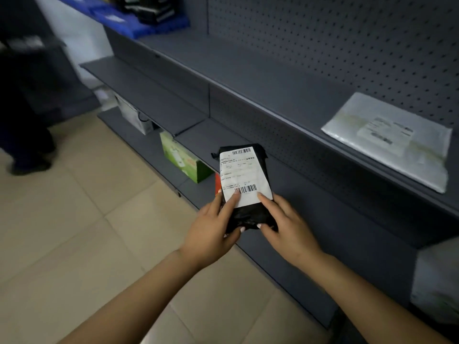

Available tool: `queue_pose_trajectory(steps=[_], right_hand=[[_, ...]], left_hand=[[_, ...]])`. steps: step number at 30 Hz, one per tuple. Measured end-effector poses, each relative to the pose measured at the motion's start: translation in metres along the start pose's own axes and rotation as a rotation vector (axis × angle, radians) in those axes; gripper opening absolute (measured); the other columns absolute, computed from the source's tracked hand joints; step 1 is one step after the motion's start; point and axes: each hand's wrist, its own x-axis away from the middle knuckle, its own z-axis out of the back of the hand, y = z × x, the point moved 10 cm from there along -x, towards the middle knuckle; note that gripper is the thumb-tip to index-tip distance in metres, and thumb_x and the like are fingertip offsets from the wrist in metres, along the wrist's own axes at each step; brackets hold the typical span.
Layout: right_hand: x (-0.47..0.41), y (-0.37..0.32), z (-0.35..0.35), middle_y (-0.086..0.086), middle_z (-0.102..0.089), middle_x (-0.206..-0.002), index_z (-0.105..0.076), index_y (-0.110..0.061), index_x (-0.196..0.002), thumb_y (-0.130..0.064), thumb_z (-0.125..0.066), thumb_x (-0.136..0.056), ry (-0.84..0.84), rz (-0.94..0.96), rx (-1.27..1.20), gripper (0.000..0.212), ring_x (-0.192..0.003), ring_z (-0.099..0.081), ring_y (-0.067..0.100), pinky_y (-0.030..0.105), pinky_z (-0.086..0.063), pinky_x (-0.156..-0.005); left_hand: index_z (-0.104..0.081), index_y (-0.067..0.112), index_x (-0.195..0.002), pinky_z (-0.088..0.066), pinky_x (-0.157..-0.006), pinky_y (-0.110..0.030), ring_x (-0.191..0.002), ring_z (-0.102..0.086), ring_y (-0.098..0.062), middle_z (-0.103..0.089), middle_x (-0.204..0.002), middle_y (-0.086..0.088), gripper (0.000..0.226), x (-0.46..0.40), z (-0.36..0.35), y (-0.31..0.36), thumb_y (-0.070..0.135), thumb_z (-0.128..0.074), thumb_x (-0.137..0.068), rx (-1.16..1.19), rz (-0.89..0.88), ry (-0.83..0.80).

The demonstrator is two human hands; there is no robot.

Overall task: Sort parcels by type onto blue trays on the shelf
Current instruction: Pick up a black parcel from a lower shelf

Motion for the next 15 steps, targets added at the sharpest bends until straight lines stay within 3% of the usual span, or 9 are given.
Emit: queue_pose_trajectory(steps=[7,9,12,15], right_hand=[[-0.067,-0.148,0.019,-0.015,-0.039,-0.136,-0.043,-0.034,-0.138,-0.012,-0.066,-0.084,0.137,0.126,-0.164,0.063,-0.108,-0.044,-0.008,0.004,-0.041,-0.083],[-0.085,-0.181,0.026,-0.016,-0.040,-0.132,-0.046,-0.031,-0.136,-0.009,-0.067,-0.082,0.166,0.161,-0.201,0.062,-0.109,-0.042,-0.008,0.001,-0.038,-0.082],[-0.112,-0.220,0.034,-0.018,-0.038,-0.130,-0.044,-0.032,-0.137,-0.012,-0.068,-0.083,0.179,0.226,-0.189,0.062,-0.113,-0.040,-0.008,0.008,-0.038,-0.091],[-0.143,-0.245,0.041,-0.017,-0.037,-0.131,-0.042,-0.032,-0.138,-0.015,-0.067,-0.084,0.182,0.278,-0.173,0.062,-0.111,-0.037,-0.011,-0.001,-0.033,-0.086]], left_hand=[[-0.028,0.017,-0.146,-0.048,-0.086,-0.038,-0.107,-0.053,-0.030,-0.043,-0.140,-0.011,0.070,0.016,0.161,-0.052,0.047,-0.047,-0.086,-0.096,-0.010,0.207],[-0.027,0.018,-0.147,-0.047,-0.088,-0.037,-0.109,-0.052,-0.028,-0.042,-0.141,-0.008,0.071,0.017,0.197,-0.064,0.049,-0.046,-0.086,-0.122,-0.005,0.249],[-0.025,0.022,-0.147,-0.046,-0.091,-0.038,-0.111,-0.051,-0.027,-0.039,-0.143,-0.005,0.071,0.011,0.242,-0.079,0.051,-0.048,-0.086,-0.157,0.003,0.302],[-0.024,0.025,-0.148,-0.043,-0.096,-0.038,-0.116,-0.048,-0.026,-0.036,-0.147,-0.003,0.073,-0.001,0.277,-0.094,0.050,-0.052,-0.085,-0.173,-0.002,0.332]])
